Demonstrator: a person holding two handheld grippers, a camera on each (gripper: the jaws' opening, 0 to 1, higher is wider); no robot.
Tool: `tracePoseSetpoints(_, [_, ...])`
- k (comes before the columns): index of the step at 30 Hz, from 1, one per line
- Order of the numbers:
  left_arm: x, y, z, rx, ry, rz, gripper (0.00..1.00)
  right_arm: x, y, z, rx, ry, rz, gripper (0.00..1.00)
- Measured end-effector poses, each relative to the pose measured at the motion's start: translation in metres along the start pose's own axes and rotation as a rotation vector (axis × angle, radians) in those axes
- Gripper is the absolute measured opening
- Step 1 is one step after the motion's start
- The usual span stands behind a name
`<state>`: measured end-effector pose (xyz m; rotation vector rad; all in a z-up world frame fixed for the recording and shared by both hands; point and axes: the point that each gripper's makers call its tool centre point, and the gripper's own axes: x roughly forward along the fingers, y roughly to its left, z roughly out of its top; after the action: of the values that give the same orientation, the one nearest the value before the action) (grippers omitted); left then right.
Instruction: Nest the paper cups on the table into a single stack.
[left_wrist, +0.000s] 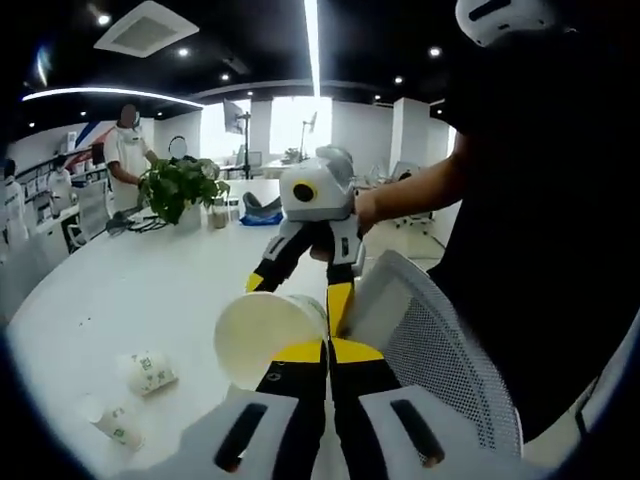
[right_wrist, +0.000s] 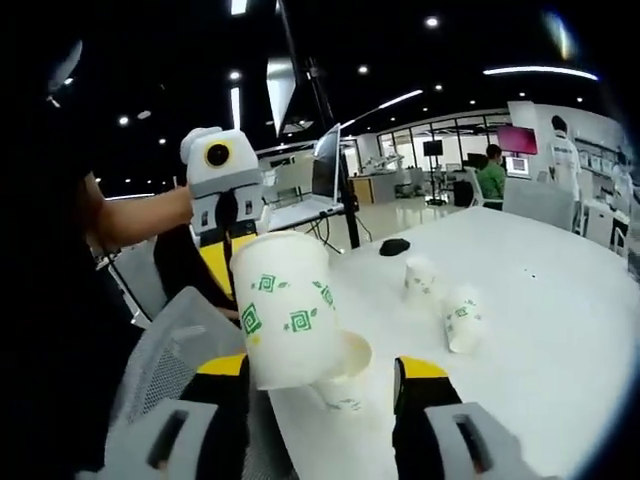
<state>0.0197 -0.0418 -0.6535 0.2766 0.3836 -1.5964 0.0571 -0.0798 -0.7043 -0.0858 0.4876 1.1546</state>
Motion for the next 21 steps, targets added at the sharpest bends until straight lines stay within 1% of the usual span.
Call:
tracePoseSetpoints(3, [-0.003, 0.002, -0.002, 0.003, 0.01, 0.011, 0.0, -0.001, -0.008, -0.002, -0.005, 0.006, -0.038, 0.64])
tracePoseSetpoints(7, [-0.006, 0.005, -0.003, 0.006, 0.019, 0.019, 0.0, -0.003, -0.014, -0.005, 0.005, 0.012, -0.071, 0.68])
tracePoseSetpoints(9, [-0.007, 0.006, -0.004, 0.011, 0.032, 0.021, 0.0, -0.006, -0.019, -0.007, 0.006, 0.022, -0.093, 0.7])
tracePoseSetpoints(12, [-0.008, 0.008, -0.007, 0.021, 0.059, 0.018, 0.0, -0.009, -0.023, -0.009, 0.022, 0.02, -0.113, 0.72])
tracePoseSetpoints(14, [-0.008, 0.009, -0.009, 0.029, 0.073, 0.019, 0.0, -0.011, -0.026, -0.012, 0.032, 0.026, -0.129, 0.75])
tracePoseSetpoints(18, [-0.01, 0.013, -0.01, 0.035, 0.089, 0.026, 0.0, -0.015, -0.028, -0.016, 0.051, 0.031, -0.143, 0.78])
tracePoseSetpoints(21, [-0.011, 0.015, -0.012, 0.041, 0.107, 0.031, 0.0, -0.018, -0.031, -0.021, 0.058, 0.039, -0.175, 0.8])
